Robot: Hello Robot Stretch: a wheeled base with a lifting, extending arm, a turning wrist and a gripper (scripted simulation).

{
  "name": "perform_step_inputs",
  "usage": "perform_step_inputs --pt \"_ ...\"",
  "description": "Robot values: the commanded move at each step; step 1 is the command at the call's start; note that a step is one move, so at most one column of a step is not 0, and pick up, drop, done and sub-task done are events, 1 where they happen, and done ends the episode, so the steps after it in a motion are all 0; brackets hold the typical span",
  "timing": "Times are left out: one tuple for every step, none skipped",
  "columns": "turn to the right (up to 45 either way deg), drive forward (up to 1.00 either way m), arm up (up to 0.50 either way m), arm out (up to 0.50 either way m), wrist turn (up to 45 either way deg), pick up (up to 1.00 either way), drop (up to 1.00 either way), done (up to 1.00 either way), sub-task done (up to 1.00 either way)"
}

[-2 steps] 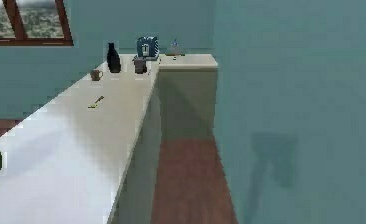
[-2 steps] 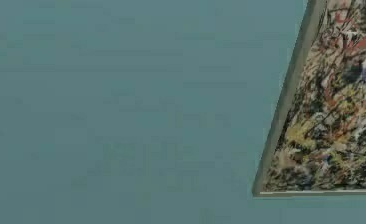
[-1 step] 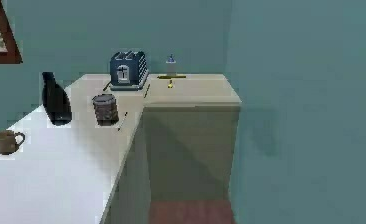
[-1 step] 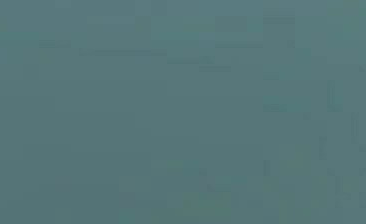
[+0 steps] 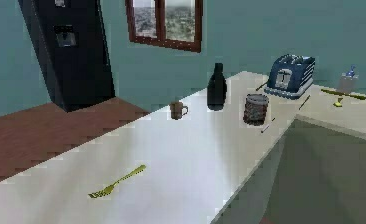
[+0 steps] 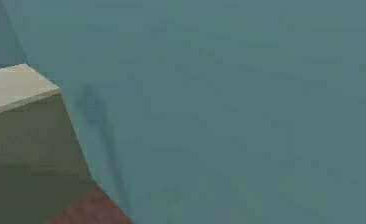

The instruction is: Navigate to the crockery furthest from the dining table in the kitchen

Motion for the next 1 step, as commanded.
perform_step_inputs --pt "0.0 0.0 0.0 0.0 0.0 0.0 0.0 1.0 0.0"
